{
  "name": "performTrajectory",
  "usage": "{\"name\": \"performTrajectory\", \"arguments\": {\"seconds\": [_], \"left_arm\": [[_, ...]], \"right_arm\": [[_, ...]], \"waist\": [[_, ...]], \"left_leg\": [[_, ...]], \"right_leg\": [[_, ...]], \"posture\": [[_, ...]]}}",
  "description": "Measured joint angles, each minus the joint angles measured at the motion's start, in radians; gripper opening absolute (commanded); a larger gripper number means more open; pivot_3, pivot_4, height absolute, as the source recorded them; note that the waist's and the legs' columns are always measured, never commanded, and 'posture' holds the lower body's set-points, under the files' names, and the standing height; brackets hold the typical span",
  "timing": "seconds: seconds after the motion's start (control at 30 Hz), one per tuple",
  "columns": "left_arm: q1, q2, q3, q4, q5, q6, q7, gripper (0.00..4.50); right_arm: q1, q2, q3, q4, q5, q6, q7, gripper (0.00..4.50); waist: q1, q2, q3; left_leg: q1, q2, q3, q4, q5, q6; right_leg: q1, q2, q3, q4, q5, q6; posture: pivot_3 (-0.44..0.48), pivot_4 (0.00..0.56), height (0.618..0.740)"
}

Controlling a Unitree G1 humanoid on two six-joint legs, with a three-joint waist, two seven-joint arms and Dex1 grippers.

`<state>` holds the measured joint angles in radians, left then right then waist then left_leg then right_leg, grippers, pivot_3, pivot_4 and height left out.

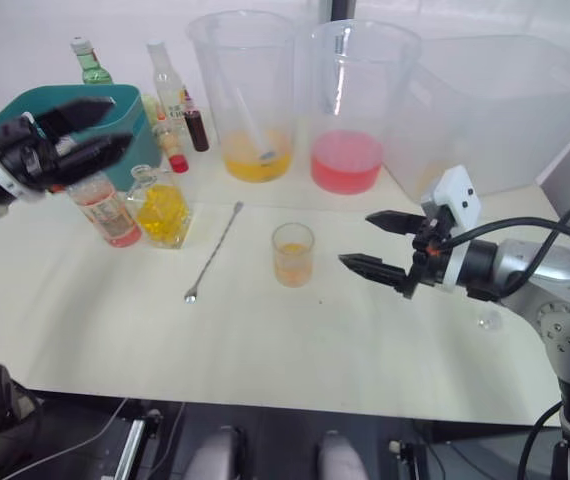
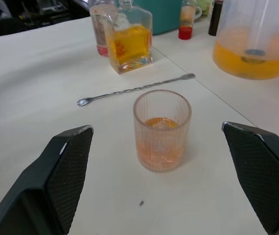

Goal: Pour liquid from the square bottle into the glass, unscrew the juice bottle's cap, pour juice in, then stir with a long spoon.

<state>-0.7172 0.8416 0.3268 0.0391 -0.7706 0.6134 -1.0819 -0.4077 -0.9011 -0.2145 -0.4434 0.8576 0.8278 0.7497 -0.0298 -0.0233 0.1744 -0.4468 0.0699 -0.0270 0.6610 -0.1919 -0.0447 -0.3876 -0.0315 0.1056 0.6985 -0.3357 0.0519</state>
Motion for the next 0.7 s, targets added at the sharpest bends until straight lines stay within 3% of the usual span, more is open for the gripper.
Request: {"name": "performTrajectory", "arguments": {"seconds": [0.3,0.43,0.7], "left_arm": [[0.29,0.018,-0.026,-0.221,-0.014,0.07,0.004,4.46],[0.532,-0.045,-0.015,-0.284,0.025,0.027,0.04,4.46],[0.685,-0.174,0.001,-0.203,0.154,-0.164,0.127,4.46]], "right_arm": [[0.125,0.013,-0.03,-0.085,0.03,0.063,-0.074,4.5],[0.279,0.053,-0.081,-0.124,0.048,0.098,-0.151,4.5],[0.434,0.122,-0.147,-0.227,0.067,0.088,-0.232,4.5]], "waist": [[0.002,0.0,0.0],[0.007,0.002,-0.001],[0.015,0.0,-0.002]], "left_leg": [[0.001,0.0,0.0,-0.001,0.0,0.0],[0.001,0.0,0.001,-0.002,0.0,0.001],[0.001,0.0,0.002,-0.001,0.0,0.001]], "right_leg": [[0.001,0.0,0.0,-0.002,0.0,-0.001],[0.001,0.0,0.001,-0.004,-0.001,-0.001],[0.002,0.0,0.002,-0.005,-0.001,-0.001]], "posture": [[0.0,0.15,0.719],[0.0,0.15,0.719],[0.0,0.15,0.719]]}}
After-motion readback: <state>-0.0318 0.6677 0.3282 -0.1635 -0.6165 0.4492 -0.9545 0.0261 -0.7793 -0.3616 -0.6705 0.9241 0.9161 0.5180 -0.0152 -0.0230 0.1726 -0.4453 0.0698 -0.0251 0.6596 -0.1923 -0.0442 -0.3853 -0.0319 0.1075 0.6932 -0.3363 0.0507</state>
